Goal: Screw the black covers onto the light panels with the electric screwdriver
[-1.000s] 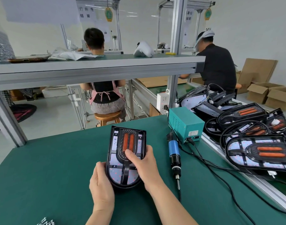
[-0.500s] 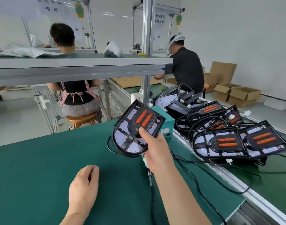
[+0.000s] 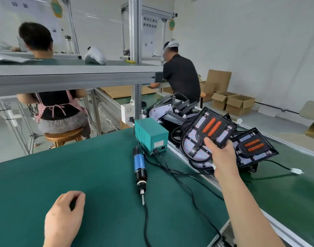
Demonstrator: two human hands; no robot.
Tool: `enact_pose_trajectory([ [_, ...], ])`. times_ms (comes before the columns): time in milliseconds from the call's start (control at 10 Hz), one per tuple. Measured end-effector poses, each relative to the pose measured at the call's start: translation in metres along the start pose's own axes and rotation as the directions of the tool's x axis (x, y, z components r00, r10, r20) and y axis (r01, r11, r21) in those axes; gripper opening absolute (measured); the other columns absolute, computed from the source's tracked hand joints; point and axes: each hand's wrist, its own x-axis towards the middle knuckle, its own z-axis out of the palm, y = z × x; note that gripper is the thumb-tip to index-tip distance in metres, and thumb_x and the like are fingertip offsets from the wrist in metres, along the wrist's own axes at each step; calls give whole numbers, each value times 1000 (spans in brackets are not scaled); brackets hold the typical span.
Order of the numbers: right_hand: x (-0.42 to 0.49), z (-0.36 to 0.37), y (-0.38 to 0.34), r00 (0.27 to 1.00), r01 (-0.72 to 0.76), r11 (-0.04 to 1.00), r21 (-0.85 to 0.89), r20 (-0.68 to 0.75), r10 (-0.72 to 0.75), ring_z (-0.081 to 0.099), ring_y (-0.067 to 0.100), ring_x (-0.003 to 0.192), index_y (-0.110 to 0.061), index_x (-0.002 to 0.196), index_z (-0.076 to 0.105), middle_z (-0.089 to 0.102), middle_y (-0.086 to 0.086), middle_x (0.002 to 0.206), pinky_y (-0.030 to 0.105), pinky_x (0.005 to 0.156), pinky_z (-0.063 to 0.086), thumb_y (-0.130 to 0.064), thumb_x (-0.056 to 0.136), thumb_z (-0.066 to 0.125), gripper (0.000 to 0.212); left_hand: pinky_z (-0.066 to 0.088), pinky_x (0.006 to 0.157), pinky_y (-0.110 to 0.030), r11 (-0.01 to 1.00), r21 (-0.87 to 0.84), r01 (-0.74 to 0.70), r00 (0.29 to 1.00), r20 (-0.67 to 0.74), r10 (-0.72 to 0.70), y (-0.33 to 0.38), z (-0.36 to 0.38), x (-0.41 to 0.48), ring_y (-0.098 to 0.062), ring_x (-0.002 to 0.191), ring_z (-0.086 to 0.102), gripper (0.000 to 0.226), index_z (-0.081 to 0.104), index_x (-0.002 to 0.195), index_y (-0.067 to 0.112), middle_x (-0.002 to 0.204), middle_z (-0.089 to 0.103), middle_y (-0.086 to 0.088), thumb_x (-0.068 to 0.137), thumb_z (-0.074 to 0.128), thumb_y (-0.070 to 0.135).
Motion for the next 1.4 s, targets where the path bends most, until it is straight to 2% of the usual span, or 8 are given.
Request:
enact_pose_trajectory([
  [200,17,-11,33,1000,-13,960,-279,16,18,65,28,112,-16,123,58,69,4,119,51,102,50,-17,89,78,40,37,73,-33,1000,3,4,1000,-15,-4,0,0,1,-23,79,56,12,67,82,23,85,62,8,93,65,18],
  [400,22,20,47,999,39,858,-512,29,-28,60,32,105,-7,129,44,64,14,122,40,85,46,-30,92,74,53,37,70,-33,1000,-7,5,1000,-16,-6,1,1,1,-19,74,56,18,64,77,27,83,61,11,93,65,18],
  [600,29,60,48,996,40,699,-714,-24,-82,64,40,102,-6,127,38,64,15,105,43,77,47,-43,91,73,62,38,66,-30,1000,-10,-9,1000,-25,9,0,1,1,-13,74,56,17,65,77,24,82,63,10,93,65,18],
  [700,37,66,48,991,64,609,-791,-20,-129,63,39,109,-7,126,38,64,17,119,46,79,49,-46,87,77,68,38,63,-28,999,-32,-11,1000,-28,10,-1,1,0,-8,75,56,18,64,77,26,82,63,11,93,64,18],
  [900,44,72,48,943,218,339,-915,107,-316,43,36,133,-3,153,25,45,18,146,48,109,38,-50,84,78,99,40,66,-32,999,-40,-18,999,-39,16,-4,2,0,-9,76,57,19,64,76,25,82,63,11,93,64,18],
  [1100,42,79,55,986,155,225,-962,135,-102,10,31,156,-1,159,-11,18,16,167,50,123,15,-52,102,48,96,40,67,-32,998,18,-56,998,7,56,-5,4,-1,-17,85,58,15,64,78,27,85,62,14,92,66,23],
  [1300,42,77,33,997,62,239,-969,71,30,2,30,157,-2,160,-7,5,15,170,51,123,15,-54,101,46,94,41,75,-29,992,51,-113,992,63,110,-9,3,-5,-14,95,55,11,65,81,27,90,62,16,91,68,26],
  [1400,28,75,29,991,104,296,-950,76,-107,0,29,157,-4,161,-1,5,14,170,53,123,15,-51,101,50,93,40,75,-28,990,51,-128,991,46,126,-9,4,-4,-13,96,55,8,65,84,26,91,61,17,92,67,27],
])
